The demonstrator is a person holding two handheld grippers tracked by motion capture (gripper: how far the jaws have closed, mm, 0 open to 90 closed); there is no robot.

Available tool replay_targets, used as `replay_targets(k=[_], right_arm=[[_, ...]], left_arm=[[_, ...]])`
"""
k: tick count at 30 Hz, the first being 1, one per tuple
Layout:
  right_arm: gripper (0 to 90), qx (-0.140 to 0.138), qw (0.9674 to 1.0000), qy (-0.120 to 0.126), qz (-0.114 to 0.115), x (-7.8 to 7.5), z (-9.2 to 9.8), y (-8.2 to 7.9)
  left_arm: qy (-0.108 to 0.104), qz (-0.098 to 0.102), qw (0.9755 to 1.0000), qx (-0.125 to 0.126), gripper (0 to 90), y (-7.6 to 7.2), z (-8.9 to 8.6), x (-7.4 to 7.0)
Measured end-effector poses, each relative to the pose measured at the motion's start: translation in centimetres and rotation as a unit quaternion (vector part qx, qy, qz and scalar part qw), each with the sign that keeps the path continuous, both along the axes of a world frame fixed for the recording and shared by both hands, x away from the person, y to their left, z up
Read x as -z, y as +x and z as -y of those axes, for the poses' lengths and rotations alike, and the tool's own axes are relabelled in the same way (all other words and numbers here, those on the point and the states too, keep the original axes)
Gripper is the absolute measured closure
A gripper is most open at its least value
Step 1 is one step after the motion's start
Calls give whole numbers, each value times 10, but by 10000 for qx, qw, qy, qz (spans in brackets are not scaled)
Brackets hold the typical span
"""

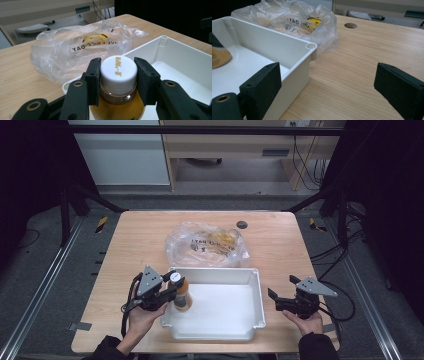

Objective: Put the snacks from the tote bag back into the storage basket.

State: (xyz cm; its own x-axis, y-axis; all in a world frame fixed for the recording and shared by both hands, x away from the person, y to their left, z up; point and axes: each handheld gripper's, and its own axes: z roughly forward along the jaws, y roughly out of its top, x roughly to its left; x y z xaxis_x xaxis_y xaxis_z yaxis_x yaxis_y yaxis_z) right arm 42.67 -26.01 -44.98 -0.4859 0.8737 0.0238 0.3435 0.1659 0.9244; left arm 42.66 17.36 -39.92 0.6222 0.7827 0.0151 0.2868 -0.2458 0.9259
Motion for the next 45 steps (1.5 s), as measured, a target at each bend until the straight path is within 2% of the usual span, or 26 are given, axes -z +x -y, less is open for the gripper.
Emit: replay_targets(k=[14, 23, 27, 31, 36, 41, 45], right_arm=[[77, -5, 10000, -4, -5, 0, 0, 0], [77, -5, 10000, -31, -12, 1, 0, 0], [77, -3, 10000, -36, -11, 1, 0, 0], [77, 3, 10000, -40, -15, 1, 0, 0], [77, 7, 10000, -42, -18, 1, 0, 0], [76, 19, 10000, -37, -15, 0, 1, 0], [75, 40, 10000, -28, 3, 0, 1, 0]], left_arm=[[43, 53, 10000, -8, 589, -2, -1, 2], [-31, 160, 9999, -34, 585, -5, 0, 5], [-80, 145, 9999, -49, 578, -5, -1, 5], [-173, 219, 9996, -62, 510, -7, -3, 2], [-191, 294, 9994, 5, 426, -9, -7, -3], [-362, 260, 9990, 11, 327, -11, -14, -9], [-310, 232, 9992, 31, 279, -12, -23, -10]])
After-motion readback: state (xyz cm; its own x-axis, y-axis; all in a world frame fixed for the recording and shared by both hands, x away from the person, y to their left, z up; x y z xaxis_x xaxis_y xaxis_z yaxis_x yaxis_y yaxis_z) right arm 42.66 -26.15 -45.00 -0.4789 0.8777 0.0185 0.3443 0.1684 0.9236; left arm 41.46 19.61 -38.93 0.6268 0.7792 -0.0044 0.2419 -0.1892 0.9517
